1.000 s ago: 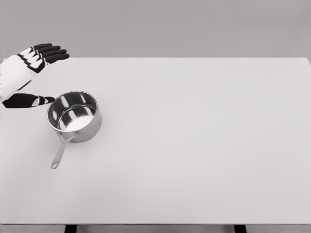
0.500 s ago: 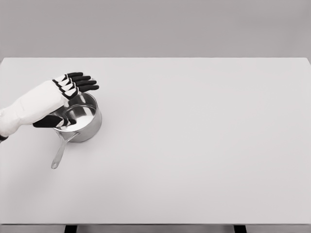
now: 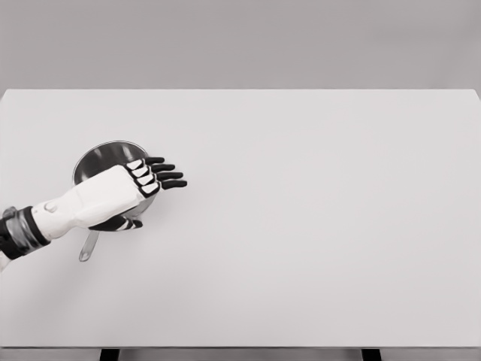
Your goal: Rotate pot handle
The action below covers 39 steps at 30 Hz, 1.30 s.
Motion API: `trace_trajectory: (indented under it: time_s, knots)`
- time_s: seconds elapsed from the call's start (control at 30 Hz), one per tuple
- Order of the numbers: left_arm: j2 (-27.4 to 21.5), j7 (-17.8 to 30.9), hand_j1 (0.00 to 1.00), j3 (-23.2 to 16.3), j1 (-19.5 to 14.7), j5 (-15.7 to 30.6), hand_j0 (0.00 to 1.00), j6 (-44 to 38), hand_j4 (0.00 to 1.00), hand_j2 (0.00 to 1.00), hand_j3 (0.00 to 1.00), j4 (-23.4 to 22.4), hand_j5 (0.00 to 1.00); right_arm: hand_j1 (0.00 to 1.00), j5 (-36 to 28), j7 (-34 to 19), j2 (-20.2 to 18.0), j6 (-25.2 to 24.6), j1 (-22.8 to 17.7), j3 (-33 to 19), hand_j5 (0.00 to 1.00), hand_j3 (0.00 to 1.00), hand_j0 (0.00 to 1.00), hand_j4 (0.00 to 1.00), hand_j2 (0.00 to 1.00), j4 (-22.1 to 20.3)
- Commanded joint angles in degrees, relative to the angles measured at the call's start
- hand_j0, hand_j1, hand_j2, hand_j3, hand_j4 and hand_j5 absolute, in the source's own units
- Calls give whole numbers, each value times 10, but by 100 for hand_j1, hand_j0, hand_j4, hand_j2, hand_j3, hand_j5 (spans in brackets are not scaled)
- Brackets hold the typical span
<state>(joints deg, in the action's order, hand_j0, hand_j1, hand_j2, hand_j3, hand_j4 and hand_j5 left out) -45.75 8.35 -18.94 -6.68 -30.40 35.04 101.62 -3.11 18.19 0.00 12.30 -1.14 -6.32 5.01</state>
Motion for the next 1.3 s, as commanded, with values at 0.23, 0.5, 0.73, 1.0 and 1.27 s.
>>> trace_trajectory:
  time_s: [0.23, 0.5, 0.73, 1.0, 1.27]
  knots:
    - [21, -26, 100, 4, 9, -71, 100, 0, 100, 100, 100, -5, 100, 100, -1, 0, 0, 0, 0, 0, 100, 100, 100, 100, 100, 0]
    - [20, -88, 100, 5, 21, -123, 100, 0, 100, 100, 100, -10, 100, 100, -1, 0, 0, 1, 0, 0, 100, 100, 100, 100, 100, 0]
    - [19, -91, 100, 60, 61, -119, 100, 0, 100, 100, 100, -11, 100, 100, -1, 0, 0, 0, 0, 0, 100, 100, 100, 100, 100, 0]
    - [14, -92, 100, 80, 73, -121, 100, 0, 100, 100, 100, -12, 100, 100, -1, 0, 0, 1, 0, 0, 100, 100, 100, 100, 100, 0]
    - [8, -92, 100, 102, 85, -123, 100, 0, 100, 100, 100, -37, 100, 100, -1, 0, 0, 0, 0, 0, 100, 100, 100, 100, 100, 0]
